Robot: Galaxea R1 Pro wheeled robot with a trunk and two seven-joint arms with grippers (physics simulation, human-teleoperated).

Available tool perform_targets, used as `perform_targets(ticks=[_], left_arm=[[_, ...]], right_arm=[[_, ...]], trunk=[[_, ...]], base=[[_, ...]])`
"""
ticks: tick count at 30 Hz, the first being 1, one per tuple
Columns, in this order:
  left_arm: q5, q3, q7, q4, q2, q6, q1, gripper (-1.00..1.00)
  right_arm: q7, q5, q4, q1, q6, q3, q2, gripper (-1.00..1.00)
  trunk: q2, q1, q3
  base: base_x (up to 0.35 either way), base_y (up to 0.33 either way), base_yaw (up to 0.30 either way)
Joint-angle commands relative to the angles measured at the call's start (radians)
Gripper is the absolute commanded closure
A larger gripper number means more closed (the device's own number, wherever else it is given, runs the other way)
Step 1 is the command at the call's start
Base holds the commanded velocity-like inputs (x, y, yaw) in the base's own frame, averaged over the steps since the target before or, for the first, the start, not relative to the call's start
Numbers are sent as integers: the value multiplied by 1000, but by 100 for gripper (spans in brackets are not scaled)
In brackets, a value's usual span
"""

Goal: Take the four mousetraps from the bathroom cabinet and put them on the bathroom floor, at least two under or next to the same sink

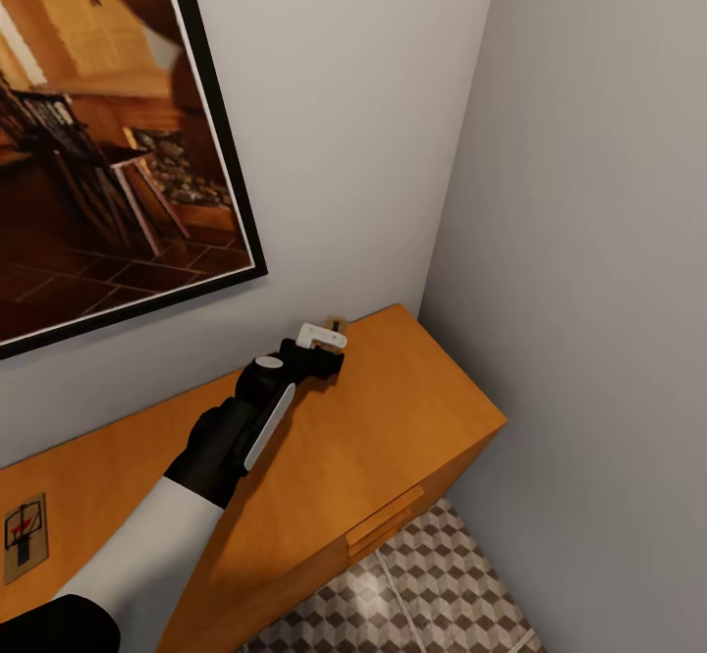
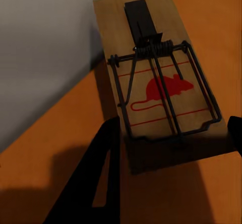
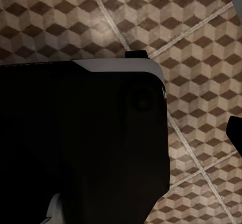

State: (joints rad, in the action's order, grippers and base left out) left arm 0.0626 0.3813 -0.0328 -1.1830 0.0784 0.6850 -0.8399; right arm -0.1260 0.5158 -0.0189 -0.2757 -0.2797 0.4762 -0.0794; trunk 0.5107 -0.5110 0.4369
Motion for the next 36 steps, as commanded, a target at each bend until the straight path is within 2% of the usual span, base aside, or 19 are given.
perform_targets(ticks=[1, 11, 36], left_arm=[[5, 1, -2, -2, 0, 5, -1, 100], [6, 1, -2, 5, -1, 5, 0, 100], [6, 1, -2, 27, -2, 4, 15, 100]], right_arm=[[-3, 7, 0, 0, -3, 9, 0, -100], [-3, 7, 0, 0, -3, 9, 0, -100], [-3, 8, 0, 0, -3, 9, 0, -100]], trunk=[[1, 0, 1], [1, 0, 1], [1, 0, 1]], base=[[0, 0, 0], [-70, 0, 0], [-331, 0, 0]])
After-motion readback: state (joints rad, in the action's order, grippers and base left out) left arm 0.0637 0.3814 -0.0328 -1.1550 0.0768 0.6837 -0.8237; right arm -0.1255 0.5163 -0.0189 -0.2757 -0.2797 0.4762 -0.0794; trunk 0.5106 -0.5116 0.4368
